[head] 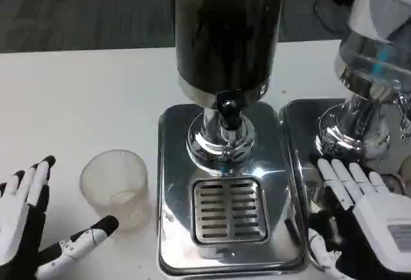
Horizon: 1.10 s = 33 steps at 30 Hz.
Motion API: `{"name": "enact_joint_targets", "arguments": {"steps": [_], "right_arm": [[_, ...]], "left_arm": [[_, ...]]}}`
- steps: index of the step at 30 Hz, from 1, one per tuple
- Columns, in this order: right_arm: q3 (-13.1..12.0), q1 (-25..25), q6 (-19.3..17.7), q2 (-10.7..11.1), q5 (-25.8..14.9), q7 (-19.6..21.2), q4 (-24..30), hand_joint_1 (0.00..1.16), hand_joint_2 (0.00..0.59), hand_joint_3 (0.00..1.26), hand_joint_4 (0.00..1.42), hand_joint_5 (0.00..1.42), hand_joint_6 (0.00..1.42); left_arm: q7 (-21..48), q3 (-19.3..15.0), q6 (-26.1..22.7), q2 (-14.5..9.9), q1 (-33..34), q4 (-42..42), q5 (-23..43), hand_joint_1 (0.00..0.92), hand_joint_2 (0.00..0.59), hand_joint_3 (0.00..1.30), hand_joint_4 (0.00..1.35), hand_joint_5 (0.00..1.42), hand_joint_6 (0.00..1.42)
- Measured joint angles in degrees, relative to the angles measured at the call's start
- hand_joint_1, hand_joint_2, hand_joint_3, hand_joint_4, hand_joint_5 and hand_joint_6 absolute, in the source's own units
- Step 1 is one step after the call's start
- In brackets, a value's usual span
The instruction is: Grasp the cup under the faucet to collect the drink, then remove the cup.
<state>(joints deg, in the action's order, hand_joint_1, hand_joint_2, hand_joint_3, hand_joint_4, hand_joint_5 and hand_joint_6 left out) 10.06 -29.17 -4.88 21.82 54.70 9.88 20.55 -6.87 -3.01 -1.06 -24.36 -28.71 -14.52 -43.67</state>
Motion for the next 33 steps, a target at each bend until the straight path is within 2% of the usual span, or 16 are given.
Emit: {"name": "enact_joint_targets", "arguments": {"steps": [11, 22, 26, 33], "right_arm": [[0.08, 0.92, 0.10, 0.02, -0.11, -0.41, 0.00, 0.30, 0.563, 0.00, 0.00, 0.00, 0.00], [0.10, 2.25, 1.12, -0.36, -0.23, -1.56, -0.04, 0.30, 0.558, 0.00, 0.00, 0.00, 0.00], [0.89, 1.97, 1.97, -1.47, 0.32, -1.37, -0.23, 0.31, 0.558, 0.00, 0.00, 0.00, 0.00], [2.42, 2.03, 3.18, -3.46, 2.43, 0.49, -1.43, 0.31, 0.557, 0.00, 0.00, 0.00, 0.00]], "left_arm": [[0.00, -0.04, 0.01, 0.00, 0.01, 0.00, 0.39, 0.000, 0.076, 0.00, 0.00, 0.00, 0.00], [-0.90, 0.38, 1.32, -0.33, 1.73, 1.27, -0.36, 0.000, 0.034, 0.00, 0.00, 0.00, 0.00], [-2.79, -0.95, 8.01, -1.72, 3.16, 6.12, 4.81, 0.000, 0.029, 0.00, 0.00, 0.00, 0.00], [-1.59, -2.40, 22.17, -3.09, 8.16, 19.59, 18.83, 0.000, 0.019, 0.00, 0.00, 0.00, 0.00]]}}
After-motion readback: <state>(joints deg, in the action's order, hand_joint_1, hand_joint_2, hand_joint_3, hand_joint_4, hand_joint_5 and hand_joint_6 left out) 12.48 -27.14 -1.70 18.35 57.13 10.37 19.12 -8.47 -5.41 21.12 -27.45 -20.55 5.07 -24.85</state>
